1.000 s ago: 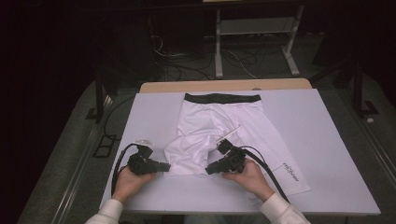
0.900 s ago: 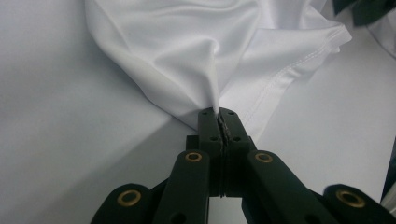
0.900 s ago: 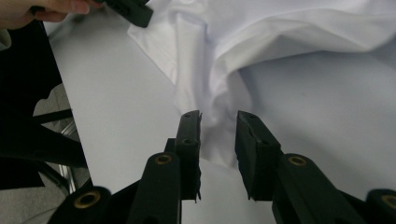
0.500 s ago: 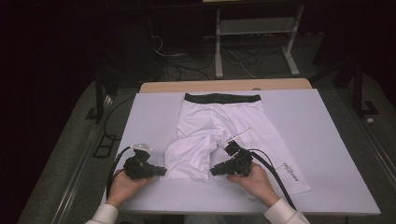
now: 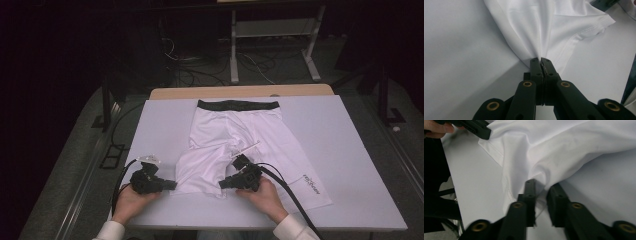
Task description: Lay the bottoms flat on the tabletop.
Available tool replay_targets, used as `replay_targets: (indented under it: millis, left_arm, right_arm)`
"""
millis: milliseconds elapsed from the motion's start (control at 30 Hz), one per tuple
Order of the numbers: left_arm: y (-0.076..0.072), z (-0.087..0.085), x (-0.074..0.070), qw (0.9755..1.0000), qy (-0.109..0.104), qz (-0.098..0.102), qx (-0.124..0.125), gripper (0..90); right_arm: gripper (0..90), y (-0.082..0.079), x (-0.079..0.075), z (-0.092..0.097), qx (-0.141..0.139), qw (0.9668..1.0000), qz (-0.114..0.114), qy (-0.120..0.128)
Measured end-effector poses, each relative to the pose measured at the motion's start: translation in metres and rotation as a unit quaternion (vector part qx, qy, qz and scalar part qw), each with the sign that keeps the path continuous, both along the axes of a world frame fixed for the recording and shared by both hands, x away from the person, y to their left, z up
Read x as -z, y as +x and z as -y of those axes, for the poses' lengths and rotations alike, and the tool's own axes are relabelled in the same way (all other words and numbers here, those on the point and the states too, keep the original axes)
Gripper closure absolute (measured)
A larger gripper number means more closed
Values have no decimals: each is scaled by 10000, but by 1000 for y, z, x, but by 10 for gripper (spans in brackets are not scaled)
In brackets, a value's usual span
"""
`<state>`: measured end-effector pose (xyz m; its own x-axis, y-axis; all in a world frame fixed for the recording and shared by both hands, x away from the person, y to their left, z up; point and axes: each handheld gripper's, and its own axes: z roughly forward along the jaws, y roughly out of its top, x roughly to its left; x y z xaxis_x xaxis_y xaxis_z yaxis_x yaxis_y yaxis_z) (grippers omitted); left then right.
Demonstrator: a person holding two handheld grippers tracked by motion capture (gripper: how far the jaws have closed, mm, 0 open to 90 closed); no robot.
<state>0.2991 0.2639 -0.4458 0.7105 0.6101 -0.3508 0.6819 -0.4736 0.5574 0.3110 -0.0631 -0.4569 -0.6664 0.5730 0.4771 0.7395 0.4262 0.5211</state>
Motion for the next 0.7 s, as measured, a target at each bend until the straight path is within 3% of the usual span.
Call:
replay_targets:
  millis: [67, 267, 333, 533, 700]
  left_arm:
    - [-2, 0, -3, 10000, 2, -9, 33, 884]
    - [-9, 2, -18, 9994, 173, -127, 282, 884]
    - [-12, 4, -24, 9984, 340, -149, 424, 884]
    - [-13, 3, -31, 9960, 680, -147, 561, 882]
    - [-11, -2, -30, 9958, 744, -166, 499, 883]
  right_arm:
    - [871, 0, -1, 4, -45, 9999, -111, 36]
    - [879, -7, -10, 22, -22, 9990, -403, 172]
    - [880, -10, -9, 24, -75, 9983, -529, 226]
    - [880, -21, -3, 17, -247, 9960, -827, 228]
    - [880, -27, 3, 6, -398, 9942, -971, 230]
